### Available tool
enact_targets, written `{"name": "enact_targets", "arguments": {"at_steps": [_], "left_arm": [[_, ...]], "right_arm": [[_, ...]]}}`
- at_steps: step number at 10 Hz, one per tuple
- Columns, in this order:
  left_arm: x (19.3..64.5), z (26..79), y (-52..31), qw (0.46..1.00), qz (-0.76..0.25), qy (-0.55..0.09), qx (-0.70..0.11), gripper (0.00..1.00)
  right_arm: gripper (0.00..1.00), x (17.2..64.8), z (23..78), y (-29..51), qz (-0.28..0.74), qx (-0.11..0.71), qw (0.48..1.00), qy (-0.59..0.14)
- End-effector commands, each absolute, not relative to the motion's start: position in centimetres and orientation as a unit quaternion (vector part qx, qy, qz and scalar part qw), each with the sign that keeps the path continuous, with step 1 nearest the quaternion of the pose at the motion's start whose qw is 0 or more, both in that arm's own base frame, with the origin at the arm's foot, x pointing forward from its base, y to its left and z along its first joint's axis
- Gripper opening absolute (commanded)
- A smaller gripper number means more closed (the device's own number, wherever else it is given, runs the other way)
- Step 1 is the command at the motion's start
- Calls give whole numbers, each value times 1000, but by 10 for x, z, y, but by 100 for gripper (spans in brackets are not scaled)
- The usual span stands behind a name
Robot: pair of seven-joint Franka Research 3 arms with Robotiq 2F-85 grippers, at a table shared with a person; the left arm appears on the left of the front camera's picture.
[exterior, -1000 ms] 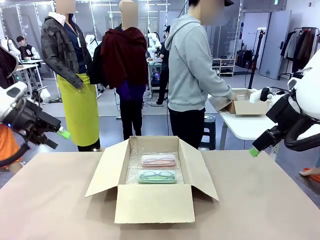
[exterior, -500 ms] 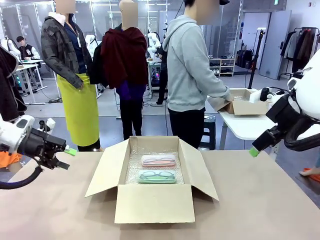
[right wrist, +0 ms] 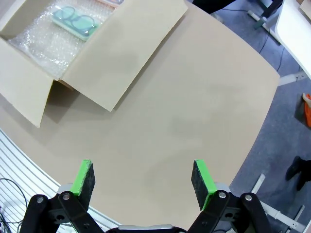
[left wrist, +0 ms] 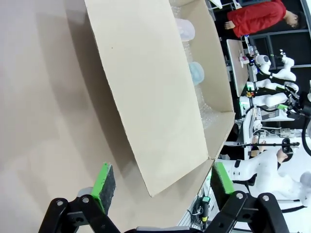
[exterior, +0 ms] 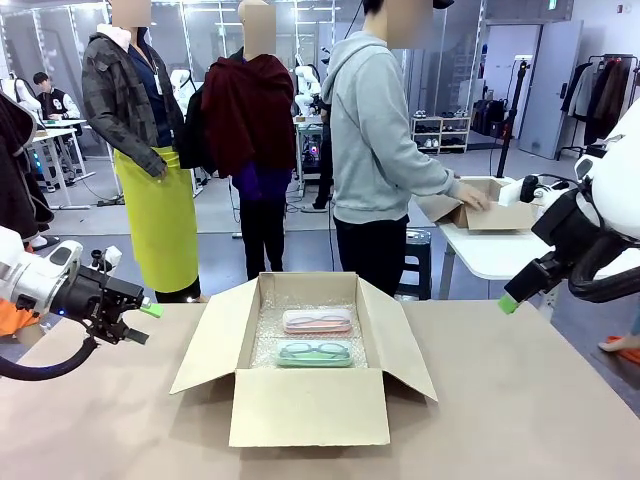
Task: Pack the glasses set securely to prepare it for shipping.
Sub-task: Position the Package Box on the left side of the table.
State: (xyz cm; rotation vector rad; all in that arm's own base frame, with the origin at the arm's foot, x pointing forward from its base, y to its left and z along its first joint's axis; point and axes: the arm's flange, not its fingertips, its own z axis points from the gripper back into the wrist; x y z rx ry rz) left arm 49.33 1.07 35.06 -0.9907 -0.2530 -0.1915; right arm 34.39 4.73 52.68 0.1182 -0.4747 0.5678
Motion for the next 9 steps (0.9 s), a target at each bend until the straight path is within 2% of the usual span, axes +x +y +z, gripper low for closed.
{"name": "enact_targets", "arguments": {"at_steps": [1, 3, 4, 5, 7, 9], "left_arm": [[490, 345, 12, 866, -89, -113, -480, 100], [493, 348, 10, 868, -90, -118, -474, 100], [513, 336, 15, 852, -67, -84, -513, 100], [526, 321, 16, 832, -67, -76, -546, 100], [537, 305, 14, 811, -51, -107, -573, 100], [544, 288, 6, 808, -50, -95, -580, 100]], "right_arm": [[100, 343, 528, 47, 274, 54, 932, -232], [100, 343, 528, 47, 274, 54, 932, -232], [100, 343, 528, 47, 274, 54, 932, -232], [100, 343, 528, 47, 274, 54, 932, -232], [100, 343, 528, 47, 274, 54, 932, -232], [100, 343, 528, 47, 274, 54, 932, -232]]}}
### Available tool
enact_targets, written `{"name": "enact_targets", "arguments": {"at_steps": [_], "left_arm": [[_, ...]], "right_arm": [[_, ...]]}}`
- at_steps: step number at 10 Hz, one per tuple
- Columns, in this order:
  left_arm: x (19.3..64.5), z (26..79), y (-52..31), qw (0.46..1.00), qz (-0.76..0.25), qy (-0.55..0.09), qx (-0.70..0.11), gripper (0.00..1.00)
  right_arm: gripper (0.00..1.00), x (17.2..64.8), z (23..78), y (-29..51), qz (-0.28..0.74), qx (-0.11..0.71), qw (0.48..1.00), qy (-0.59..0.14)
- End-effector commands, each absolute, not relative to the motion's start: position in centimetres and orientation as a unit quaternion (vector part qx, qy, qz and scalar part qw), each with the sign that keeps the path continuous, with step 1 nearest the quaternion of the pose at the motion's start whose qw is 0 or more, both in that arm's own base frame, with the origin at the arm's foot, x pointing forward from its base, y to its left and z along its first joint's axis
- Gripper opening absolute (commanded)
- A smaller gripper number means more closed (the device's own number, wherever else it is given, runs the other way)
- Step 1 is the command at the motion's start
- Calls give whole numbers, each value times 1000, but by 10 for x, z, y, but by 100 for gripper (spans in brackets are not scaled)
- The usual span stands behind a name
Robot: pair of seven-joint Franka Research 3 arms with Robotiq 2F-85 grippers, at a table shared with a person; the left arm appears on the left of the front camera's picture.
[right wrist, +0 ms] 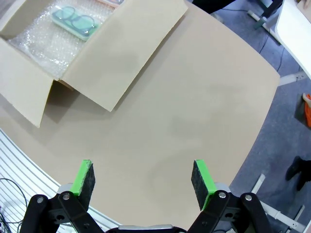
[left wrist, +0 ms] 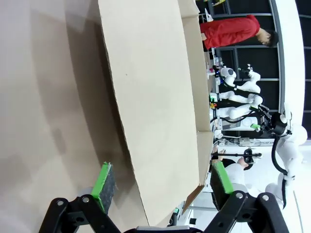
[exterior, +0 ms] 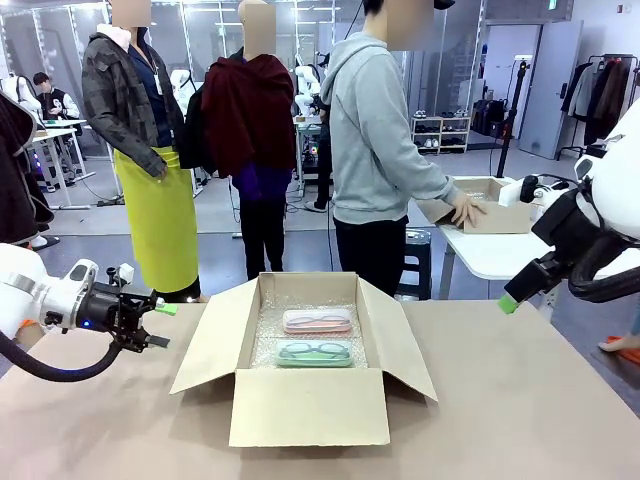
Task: Pack the glasses set securely to prepare it for shipping.
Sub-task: Position the Package Box on the left side of the table.
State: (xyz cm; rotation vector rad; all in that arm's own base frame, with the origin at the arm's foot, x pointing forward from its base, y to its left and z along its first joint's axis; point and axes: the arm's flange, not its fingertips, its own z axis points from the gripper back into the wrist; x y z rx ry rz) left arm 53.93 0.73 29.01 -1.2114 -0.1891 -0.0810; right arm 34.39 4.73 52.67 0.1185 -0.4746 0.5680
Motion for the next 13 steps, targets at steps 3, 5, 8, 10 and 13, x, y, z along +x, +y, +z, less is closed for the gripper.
{"name": "enact_targets", "arguments": {"at_steps": [3, 5, 8, 10, 13], "left_arm": [[555, 268, -15, 803, -41, -72, -590, 100], [558, 260, -28, 780, -35, -70, -621, 100], [561, 249, -36, 776, -38, -40, -629, 100], [560, 254, -30, 754, -45, -33, -655, 84], [557, 258, -22, 745, -46, -44, -664, 35]], "right_arm": [[100, 343, 528, 47, 274, 54, 932, -232], [100, 343, 528, 47, 274, 54, 932, -232], [100, 343, 528, 47, 274, 54, 932, -232], [100, 343, 528, 47, 274, 54, 932, -232], [100, 343, 528, 47, 274, 54, 932, -232]]}}
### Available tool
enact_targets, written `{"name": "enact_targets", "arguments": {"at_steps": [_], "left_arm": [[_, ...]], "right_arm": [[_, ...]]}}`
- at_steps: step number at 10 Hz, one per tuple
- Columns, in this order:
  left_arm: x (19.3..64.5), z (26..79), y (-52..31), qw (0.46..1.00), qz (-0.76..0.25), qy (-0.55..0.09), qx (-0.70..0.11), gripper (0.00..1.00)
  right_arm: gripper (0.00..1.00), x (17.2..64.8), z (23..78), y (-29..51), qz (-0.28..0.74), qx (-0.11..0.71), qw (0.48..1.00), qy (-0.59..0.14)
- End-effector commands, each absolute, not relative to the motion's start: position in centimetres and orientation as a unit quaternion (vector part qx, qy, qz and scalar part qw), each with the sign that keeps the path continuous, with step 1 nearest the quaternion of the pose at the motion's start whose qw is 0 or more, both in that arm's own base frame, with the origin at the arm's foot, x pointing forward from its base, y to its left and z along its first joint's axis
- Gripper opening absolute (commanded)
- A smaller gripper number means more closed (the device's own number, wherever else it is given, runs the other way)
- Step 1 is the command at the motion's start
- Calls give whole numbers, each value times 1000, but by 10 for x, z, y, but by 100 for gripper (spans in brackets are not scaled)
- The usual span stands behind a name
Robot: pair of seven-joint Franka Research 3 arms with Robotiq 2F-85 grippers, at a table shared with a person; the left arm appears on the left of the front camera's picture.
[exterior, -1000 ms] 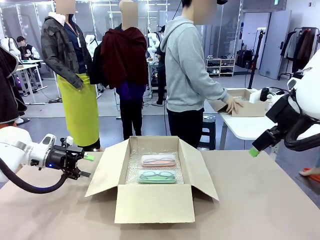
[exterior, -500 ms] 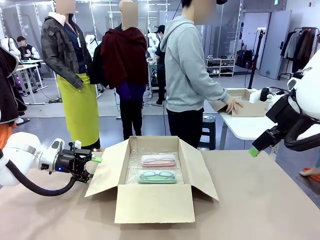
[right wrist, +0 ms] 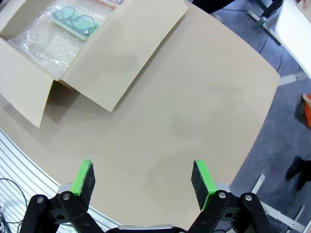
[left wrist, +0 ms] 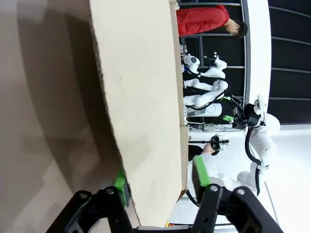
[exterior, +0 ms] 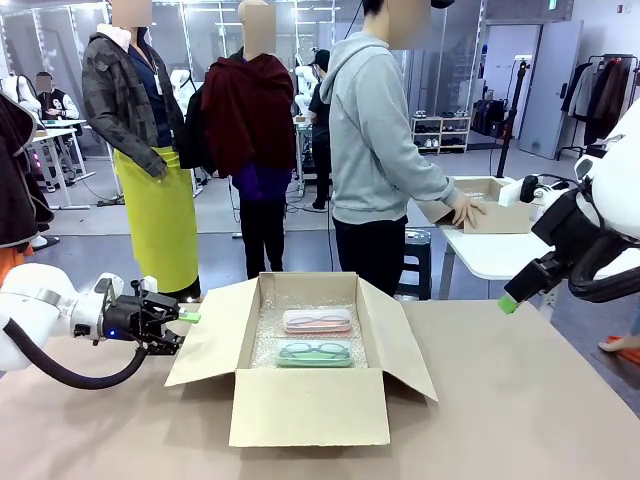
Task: Pack the glasses set securely to prepare it for shipping.
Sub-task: Position the Package Box on the left side of the table.
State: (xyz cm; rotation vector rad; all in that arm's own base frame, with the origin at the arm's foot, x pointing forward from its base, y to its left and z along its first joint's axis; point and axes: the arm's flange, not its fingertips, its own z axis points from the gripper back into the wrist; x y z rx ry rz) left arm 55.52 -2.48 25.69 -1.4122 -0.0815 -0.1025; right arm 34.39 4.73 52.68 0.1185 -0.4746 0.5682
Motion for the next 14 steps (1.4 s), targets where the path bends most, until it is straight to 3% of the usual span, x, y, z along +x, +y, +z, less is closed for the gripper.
{"name": "enact_targets", "arguments": {"at_steps": [1, 14], "left_arm": [[559, 261, -17, 724, -47, -31, -687, 0], [554, 258, -20, 724, -58, -18, -687, 0]], "right_arm": [[100, 343, 528, 47, 274, 54, 932, -232], [100, 343, 528, 47, 274, 54, 932, -232]]}}
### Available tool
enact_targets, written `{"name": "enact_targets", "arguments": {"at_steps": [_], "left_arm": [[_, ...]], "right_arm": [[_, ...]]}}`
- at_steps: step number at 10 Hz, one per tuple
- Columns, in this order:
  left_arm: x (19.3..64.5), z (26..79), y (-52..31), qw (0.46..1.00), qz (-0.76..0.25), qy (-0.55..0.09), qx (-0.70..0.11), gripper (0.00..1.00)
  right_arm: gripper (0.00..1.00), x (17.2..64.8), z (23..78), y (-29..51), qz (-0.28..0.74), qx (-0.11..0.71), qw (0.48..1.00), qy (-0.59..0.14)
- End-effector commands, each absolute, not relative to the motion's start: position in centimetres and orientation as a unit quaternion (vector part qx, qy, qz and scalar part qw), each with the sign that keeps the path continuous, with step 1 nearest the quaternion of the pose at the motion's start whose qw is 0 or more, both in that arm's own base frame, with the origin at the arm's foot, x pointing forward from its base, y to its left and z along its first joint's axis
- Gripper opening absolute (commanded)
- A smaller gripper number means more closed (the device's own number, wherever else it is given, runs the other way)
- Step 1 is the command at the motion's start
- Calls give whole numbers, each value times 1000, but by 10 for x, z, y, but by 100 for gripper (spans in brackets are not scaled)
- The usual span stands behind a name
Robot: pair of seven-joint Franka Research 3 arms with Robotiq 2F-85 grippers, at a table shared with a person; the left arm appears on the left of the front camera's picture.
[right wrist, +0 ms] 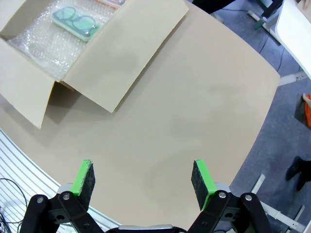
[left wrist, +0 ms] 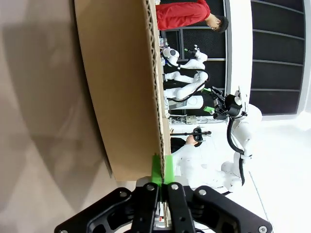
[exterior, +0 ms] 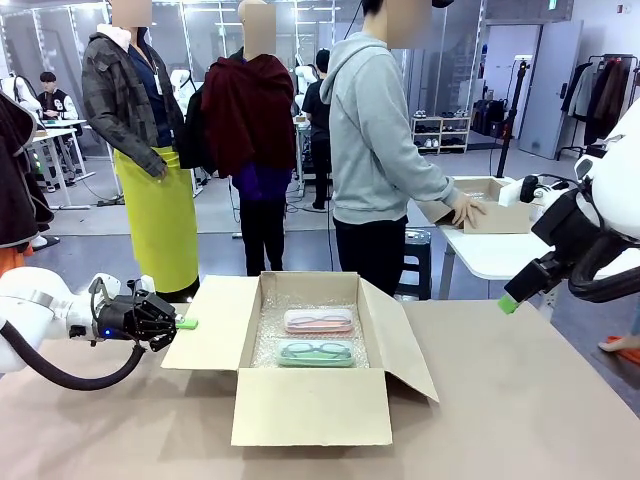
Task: Pack the glasses set securely to prepare it for shipping.
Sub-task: Position the Package Box on the left side of the table.
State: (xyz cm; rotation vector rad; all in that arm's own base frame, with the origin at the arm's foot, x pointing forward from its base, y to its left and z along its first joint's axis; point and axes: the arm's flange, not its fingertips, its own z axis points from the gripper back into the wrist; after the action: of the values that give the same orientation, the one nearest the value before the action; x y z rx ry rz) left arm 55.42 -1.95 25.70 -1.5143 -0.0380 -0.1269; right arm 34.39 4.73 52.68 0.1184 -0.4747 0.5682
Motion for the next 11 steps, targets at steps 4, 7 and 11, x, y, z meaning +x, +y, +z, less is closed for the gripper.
{"name": "enact_targets", "arguments": {"at_steps": [4, 7, 11], "left_arm": [[553, 270, 10, 723, -66, -4, -687, 2], [546, 282, 83, 718, -56, -25, -693, 2], [526, 294, 200, 702, -65, -15, -709, 2]], "right_arm": [[100, 343, 528, 47, 274, 54, 932, -232], [100, 343, 528, 47, 274, 54, 932, -232], [100, 343, 528, 47, 274, 54, 932, -232]]}}
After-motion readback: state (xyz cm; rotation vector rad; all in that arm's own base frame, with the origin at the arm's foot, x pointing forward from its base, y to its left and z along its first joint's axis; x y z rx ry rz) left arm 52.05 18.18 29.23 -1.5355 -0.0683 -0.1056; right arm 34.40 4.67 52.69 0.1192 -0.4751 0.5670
